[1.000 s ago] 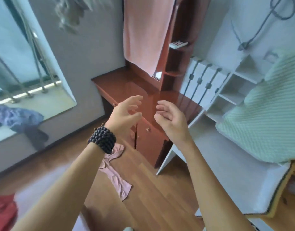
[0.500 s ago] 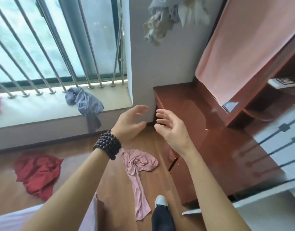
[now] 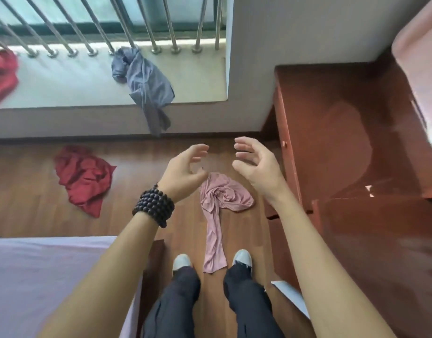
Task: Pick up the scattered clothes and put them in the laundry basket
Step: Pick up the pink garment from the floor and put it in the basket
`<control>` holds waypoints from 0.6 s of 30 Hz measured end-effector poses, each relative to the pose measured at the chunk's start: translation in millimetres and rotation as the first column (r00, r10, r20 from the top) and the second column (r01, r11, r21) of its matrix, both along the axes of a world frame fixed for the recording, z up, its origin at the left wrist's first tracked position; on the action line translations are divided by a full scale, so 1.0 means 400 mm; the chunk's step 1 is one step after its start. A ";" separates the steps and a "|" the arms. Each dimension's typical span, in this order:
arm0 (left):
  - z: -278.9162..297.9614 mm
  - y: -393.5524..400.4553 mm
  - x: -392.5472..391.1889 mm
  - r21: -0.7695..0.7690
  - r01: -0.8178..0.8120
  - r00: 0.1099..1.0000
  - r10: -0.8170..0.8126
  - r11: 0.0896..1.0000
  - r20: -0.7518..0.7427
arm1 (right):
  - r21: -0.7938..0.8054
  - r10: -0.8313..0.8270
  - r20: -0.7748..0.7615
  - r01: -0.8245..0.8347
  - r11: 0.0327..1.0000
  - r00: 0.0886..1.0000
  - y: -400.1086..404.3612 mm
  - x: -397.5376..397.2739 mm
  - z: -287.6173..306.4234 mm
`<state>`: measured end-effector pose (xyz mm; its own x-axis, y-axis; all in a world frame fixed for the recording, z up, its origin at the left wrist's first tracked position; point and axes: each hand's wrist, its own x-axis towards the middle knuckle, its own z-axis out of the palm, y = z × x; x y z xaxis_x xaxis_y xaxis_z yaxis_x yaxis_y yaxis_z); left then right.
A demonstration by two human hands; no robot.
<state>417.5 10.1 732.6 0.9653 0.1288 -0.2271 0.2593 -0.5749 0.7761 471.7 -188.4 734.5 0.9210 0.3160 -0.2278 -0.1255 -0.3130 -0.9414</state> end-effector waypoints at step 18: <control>-1.865 0.095 0.272 0.406 0.619 0.736 -0.317 0.673 -0.598 | -0.693 0.310 -0.400 -0.506 0.514 0.862 0.144 0.236 -1.873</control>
